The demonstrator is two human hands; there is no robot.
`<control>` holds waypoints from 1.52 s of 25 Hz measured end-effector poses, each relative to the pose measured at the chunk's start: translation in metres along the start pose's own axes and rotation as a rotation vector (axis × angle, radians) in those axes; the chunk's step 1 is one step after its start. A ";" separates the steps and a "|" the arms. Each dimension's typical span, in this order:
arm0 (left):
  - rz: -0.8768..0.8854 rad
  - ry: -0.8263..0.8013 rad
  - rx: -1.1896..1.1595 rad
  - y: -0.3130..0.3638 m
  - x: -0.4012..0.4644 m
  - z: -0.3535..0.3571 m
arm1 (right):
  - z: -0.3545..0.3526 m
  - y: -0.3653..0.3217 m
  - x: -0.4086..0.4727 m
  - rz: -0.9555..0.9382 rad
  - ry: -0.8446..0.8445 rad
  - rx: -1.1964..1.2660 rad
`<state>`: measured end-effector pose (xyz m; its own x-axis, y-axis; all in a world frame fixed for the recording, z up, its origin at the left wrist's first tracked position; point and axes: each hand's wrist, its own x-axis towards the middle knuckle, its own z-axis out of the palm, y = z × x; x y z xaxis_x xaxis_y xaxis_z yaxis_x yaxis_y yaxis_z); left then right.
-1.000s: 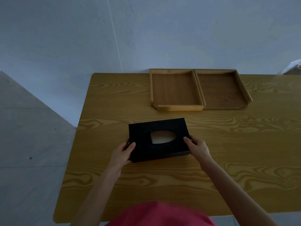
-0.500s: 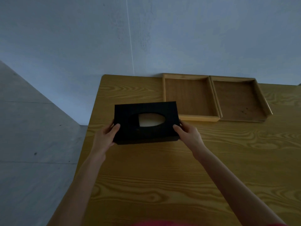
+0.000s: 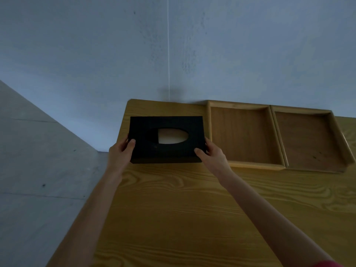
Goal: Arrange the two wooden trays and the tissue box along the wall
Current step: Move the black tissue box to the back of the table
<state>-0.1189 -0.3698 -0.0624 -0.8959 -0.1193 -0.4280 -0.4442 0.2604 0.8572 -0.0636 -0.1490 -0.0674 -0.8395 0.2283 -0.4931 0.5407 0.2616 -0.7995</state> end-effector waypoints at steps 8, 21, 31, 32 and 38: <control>0.031 -0.006 0.063 -0.010 0.032 0.004 | 0.015 -0.001 0.025 0.011 -0.027 0.018; 0.555 -0.037 1.043 -0.040 0.015 0.017 | 0.021 0.019 0.019 -0.560 0.120 -0.833; 0.603 0.025 1.017 -0.024 0.056 0.015 | 0.023 -0.005 0.057 -0.571 0.143 -0.835; 0.604 0.026 1.026 -0.020 0.063 0.014 | 0.023 -0.010 0.062 -0.567 0.142 -0.836; 0.581 0.006 1.042 0.005 0.096 0.013 | 0.026 -0.028 0.094 -0.589 0.174 -0.823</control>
<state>-0.2066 -0.3679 -0.1029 -0.9615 0.2704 -0.0492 0.2471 0.9289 0.2759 -0.1595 -0.1595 -0.1004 -0.9995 -0.0287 0.0106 -0.0306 0.9233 -0.3829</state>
